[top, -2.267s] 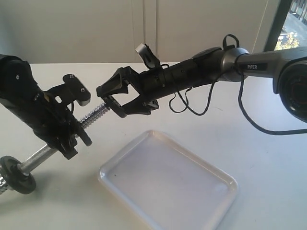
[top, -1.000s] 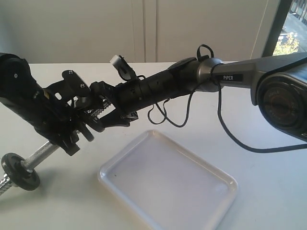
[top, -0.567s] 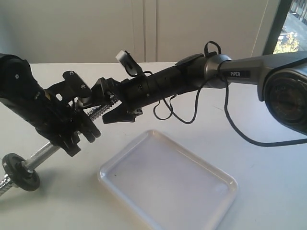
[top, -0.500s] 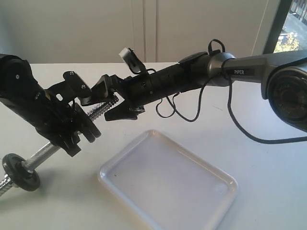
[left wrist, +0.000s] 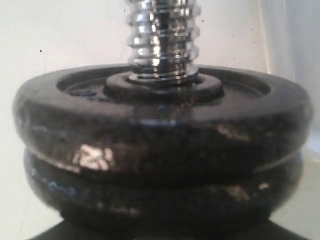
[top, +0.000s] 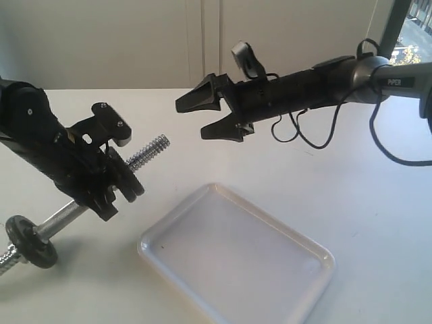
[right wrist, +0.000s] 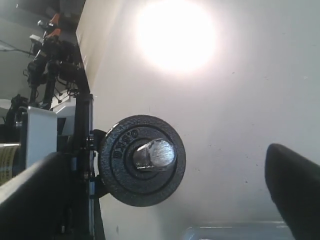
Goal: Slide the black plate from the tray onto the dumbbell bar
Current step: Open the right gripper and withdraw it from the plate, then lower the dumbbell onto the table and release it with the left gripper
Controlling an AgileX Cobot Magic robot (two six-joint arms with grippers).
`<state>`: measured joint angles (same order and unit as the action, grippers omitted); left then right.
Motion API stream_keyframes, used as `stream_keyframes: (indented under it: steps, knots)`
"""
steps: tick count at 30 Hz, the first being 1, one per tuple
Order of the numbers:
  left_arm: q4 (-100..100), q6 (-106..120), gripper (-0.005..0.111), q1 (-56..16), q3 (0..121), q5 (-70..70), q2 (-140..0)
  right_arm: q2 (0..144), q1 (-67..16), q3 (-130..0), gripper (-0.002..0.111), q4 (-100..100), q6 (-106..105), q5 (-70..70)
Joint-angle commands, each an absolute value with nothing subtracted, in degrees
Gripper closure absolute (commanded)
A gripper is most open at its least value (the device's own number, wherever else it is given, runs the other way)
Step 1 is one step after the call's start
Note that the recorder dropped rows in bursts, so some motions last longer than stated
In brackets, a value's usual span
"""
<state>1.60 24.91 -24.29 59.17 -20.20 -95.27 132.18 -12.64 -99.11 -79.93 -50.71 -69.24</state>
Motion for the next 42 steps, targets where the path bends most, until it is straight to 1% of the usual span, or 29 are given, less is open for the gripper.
stream_keyframes:
  steps: [1,19,20,21,24,25,27,28,29,37,42]
  knots:
    - [3.8,24.0,0.107,-24.7,60.7,-14.6,-95.7,131.5,-10.4,-99.3,0.003,-77.2,-44.6,-70.0]
    - [8.1,25.6,0.107,-24.7,60.7,-13.1,-98.7,131.5,-10.2,-99.3,0.003,-77.1,-44.0,-70.0]
    - [8.1,25.8,0.105,-24.7,60.7,-13.1,-98.7,131.5,-10.2,-99.3,0.003,-76.8,-44.0,-70.0]
    - [8.1,25.8,0.102,-24.7,60.7,-13.1,-98.7,131.5,-10.2,-99.3,0.003,-76.7,-44.0,-70.0]
    - [7.8,25.9,0.077,-24.7,60.7,-13.0,-98.7,131.5,-10.2,-99.2,0.003,-75.3,-44.0,-70.0]
    - [7.3,25.9,0.066,-24.7,60.7,-13.2,-98.7,131.5,-10.2,-99.2,0.003,-74.6,-44.0,-70.0]
    - [4.7,25.9,0.048,-24.7,60.7,-14.1,-98.7,131.5,-10.2,-99.2,0.003,-74.5,-44.0,-70.0]
    - [3.9,25.9,0.044,-24.7,60.7,-14.4,-98.7,131.5,-10.2,-99.2,0.003,-74.5,-44.0,-70.0]
    - [2.8,25.9,0.041,-24.7,60.7,-14.9,-98.7,131.5,-10.2,-99.2,0.003,-74.5,-44.0,-70.0]
    - [2.0,25.7,0.041,-24.7,60.7,-15.3,-98.7,131.5,-10.2,-99.2,0.003,-74.5,-44.0,-70.0]
    - [-1.9,25.3,0.041,-24.4,60.7,-16.8,-98.7,131.5,-10.2,-99.2,0.003,-74.5,-44.0,-70.0]
